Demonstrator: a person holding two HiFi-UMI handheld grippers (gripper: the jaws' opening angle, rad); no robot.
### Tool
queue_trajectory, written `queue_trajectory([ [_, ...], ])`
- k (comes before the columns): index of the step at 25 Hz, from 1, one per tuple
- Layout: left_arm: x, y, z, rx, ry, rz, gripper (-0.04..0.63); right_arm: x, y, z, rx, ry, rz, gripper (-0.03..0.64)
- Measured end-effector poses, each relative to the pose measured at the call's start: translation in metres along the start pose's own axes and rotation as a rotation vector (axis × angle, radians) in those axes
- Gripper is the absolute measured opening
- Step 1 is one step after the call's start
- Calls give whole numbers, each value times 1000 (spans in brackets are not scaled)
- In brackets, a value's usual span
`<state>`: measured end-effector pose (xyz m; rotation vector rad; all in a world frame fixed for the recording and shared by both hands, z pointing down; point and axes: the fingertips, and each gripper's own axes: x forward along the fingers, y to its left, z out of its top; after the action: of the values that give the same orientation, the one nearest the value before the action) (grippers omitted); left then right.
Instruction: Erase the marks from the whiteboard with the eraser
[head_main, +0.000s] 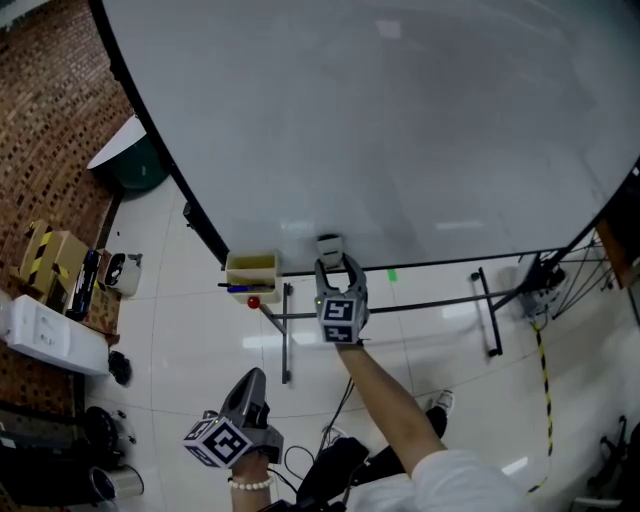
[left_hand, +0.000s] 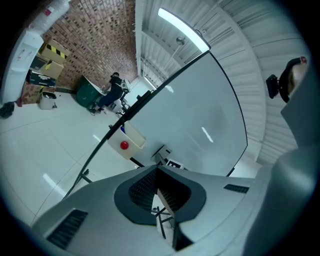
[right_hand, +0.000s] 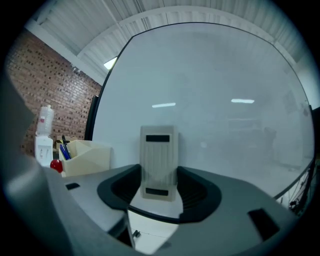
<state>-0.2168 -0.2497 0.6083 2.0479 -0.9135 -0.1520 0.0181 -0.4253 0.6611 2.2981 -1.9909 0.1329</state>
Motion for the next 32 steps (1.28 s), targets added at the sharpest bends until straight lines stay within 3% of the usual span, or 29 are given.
queue_trajectory([
  [3,22,-25,-17,18,21,-19,-11,-9,-39,-2,25,5,-26,255],
  [9,64,-75,-49,63,45,-36,-11,-26,-101,-3,-23,5,-13,258],
  [11,82,-81,-59,146,55,18,-11,-30,-119,-2,-20,6,-8,258],
  [14,117,-90,-75,344,94,140,-11,-37,-152,-2,10,24,-16,258],
  [19,172,-129,-110,465,147,163,-11,-52,-207,-3,73,70,-36,256],
  [24,213,-175,-147,489,194,121,-11,-66,-262,-4,100,100,-41,256],
  [32,265,-238,-206,517,252,49,-11,-92,-352,2,88,68,-60,256],
])
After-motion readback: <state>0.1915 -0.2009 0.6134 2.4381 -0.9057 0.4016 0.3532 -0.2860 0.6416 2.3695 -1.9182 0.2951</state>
